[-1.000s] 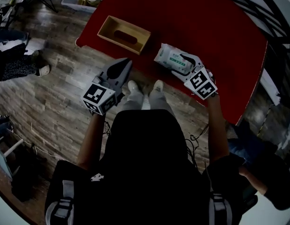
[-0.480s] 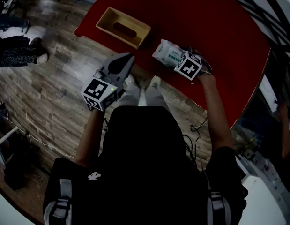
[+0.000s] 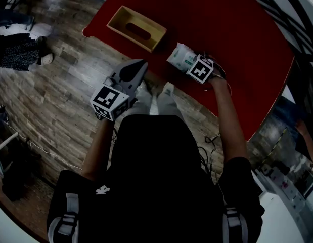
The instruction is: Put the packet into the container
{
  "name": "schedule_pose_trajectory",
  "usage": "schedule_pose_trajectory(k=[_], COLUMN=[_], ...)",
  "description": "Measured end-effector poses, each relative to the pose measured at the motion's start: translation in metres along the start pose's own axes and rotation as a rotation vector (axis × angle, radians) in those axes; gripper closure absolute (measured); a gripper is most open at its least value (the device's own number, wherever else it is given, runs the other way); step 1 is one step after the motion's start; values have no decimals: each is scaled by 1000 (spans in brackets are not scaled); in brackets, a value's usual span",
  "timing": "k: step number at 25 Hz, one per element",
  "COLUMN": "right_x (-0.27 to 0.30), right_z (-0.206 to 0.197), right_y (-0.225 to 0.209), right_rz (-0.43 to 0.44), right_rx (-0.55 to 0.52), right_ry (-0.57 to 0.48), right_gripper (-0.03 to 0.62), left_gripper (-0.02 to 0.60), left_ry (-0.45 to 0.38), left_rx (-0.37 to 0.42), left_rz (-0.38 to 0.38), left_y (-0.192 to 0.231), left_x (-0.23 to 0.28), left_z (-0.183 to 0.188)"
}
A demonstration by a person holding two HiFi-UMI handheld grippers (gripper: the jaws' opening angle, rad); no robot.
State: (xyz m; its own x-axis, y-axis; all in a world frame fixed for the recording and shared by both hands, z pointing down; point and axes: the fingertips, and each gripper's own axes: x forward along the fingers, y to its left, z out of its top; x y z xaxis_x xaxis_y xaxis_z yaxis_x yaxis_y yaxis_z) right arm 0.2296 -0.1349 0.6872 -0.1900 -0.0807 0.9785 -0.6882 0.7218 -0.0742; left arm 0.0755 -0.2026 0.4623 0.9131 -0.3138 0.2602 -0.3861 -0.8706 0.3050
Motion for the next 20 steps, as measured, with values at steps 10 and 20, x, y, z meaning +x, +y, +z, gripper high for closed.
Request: schedule_pose_trajectory(k=[10,20], right_x=[-4,-23], right_z=[0,10], right_y=[-2,-2], right_rz=[-37,-43], right_rx=[-6,69], right_ry=[14,-30], right_gripper=[97,210], left_gripper=[578,578], left_ry=[-2,-12], left_rx=[-5,-7], left_rz=[-3,-8], left_y=[4,7], left_x=[1,2], left_z=[0,3])
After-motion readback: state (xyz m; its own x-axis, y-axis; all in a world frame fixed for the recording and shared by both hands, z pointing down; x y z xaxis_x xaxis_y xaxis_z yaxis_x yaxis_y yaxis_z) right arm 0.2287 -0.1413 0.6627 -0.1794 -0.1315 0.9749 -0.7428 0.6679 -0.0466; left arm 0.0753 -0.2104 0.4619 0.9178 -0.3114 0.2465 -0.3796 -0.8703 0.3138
